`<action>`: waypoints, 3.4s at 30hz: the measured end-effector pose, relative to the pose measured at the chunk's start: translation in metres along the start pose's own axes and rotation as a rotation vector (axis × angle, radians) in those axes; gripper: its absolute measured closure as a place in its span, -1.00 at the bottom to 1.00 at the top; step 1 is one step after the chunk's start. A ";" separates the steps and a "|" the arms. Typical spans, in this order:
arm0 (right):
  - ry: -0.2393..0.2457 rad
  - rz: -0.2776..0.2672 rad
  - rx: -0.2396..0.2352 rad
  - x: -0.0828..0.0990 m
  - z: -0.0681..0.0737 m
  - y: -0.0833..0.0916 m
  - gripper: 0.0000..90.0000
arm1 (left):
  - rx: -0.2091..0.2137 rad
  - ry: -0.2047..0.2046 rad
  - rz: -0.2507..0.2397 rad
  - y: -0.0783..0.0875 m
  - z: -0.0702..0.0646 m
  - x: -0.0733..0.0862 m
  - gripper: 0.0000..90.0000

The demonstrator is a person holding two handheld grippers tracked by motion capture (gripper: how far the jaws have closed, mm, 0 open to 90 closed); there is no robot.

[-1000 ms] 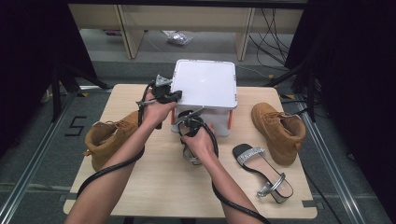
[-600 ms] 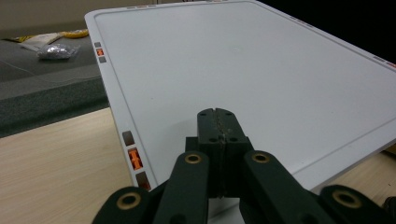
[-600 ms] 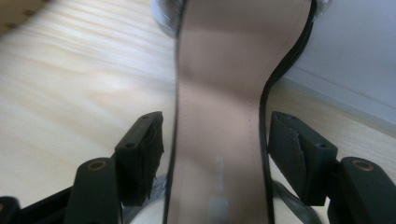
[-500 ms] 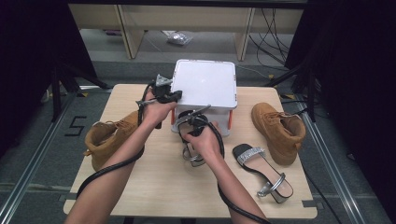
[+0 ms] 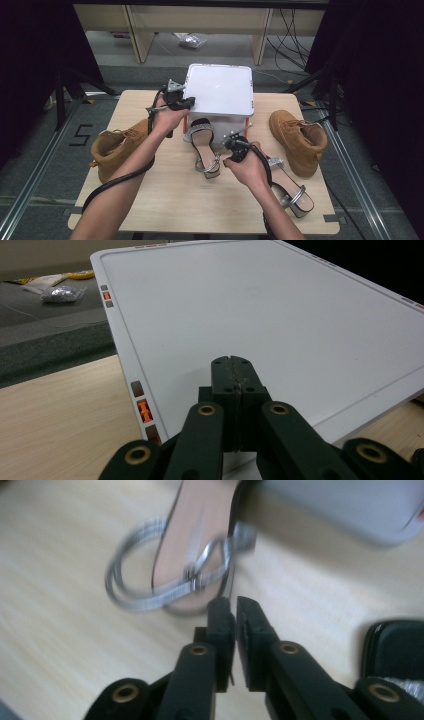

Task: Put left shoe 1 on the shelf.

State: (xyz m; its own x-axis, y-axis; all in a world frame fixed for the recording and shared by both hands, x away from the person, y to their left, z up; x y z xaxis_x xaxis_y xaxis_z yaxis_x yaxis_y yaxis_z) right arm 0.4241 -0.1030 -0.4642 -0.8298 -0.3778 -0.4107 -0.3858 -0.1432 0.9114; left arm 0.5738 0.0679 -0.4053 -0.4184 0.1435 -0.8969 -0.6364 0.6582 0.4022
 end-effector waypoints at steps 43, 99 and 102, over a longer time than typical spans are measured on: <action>0.058 -0.044 -0.139 -0.015 0.054 -0.054 1.00 | 0.009 -0.005 -0.005 -0.003 0.000 -0.001 0.99; 0.079 -0.135 0.001 -0.055 0.050 -0.073 1.00 | 0.016 -0.007 -0.007 -0.006 -0.003 -0.001 0.99; 0.070 -0.164 0.009 -0.064 0.047 -0.075 1.00 | 0.018 -0.006 -0.006 -0.006 -0.004 -0.001 0.99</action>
State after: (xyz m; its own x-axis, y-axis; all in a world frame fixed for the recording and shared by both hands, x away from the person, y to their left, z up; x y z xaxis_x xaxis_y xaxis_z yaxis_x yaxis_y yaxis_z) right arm 0.4872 -0.0247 -0.5076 -0.7254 -0.4127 -0.5509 -0.5176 -0.2005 0.8318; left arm 0.5760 0.0608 -0.4063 -0.4107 0.1436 -0.9004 -0.6271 0.6724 0.3933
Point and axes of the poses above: each handheld gripper's, and its own axes: y roughly backward along the jaws, x roughly out of its underside, z roughly to its left, the point moved 6 cm from there along -y, roughly forward along the jaws, and after that the axes turned 11 degrees about x, right-handed, at the moved point
